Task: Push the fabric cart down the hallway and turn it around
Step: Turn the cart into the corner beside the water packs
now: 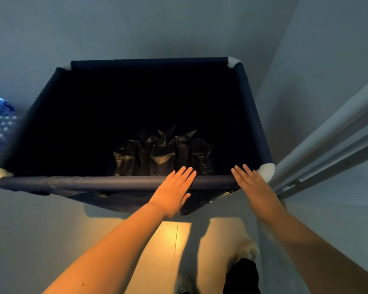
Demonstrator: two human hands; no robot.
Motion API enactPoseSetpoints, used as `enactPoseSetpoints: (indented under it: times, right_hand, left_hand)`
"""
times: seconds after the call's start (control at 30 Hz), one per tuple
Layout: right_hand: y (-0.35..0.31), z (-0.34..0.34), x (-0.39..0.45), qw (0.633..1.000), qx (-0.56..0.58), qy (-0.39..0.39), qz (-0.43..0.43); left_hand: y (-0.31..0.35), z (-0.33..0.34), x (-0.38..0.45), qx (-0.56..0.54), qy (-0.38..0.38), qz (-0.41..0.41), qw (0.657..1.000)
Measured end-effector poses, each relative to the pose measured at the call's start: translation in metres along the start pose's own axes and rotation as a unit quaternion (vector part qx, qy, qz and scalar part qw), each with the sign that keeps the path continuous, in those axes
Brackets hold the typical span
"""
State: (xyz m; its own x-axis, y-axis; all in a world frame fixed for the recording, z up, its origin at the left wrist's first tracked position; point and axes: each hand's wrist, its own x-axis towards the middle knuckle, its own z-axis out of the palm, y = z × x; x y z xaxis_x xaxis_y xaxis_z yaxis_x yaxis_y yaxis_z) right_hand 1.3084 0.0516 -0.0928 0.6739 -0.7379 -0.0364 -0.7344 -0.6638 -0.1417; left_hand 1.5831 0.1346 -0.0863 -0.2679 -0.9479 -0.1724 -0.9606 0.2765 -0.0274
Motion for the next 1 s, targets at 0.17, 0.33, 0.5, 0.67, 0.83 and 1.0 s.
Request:
enactPoseSetpoints:
  times: [0.17, 0.33, 0.5, 0.67, 0.83, 1.0]
  right_hand:
    - [0.034, 0.000, -0.006, 1.000, 0.007, 0.002, -0.007]
    - [0.066, -0.005, -0.010, 1.000, 0.008, 0.004, -0.024]
    - [0.105, -0.011, -0.014, 0.999, 0.011, 0.009, -0.042]
    - [0.145, -0.017, -0.020, 0.999, -0.014, 0.013, -0.047]
    - [0.186, -0.027, -0.027, 1.000, -0.010, 0.023, -0.013]
    - [0.210, -0.036, -0.034, 0.999, 0.003, 0.030, 0.036]
  left_hand:
    - [-0.015, -0.010, 0.014, -0.006, -0.007, 0.074, 0.997]
    - [-0.003, -0.010, 0.032, 0.001, -0.014, 0.170, 0.985]
    - [0.021, 0.001, 0.054, -0.024, -0.005, 0.179, 0.983]
    - [0.057, 0.008, 0.081, -0.038, 0.002, 0.160, 0.986]
    - [0.092, 0.001, 0.113, -0.049, 0.000, 0.160, 0.986]
    - [0.116, -0.006, 0.143, -0.021, 0.014, 0.174, 0.984]
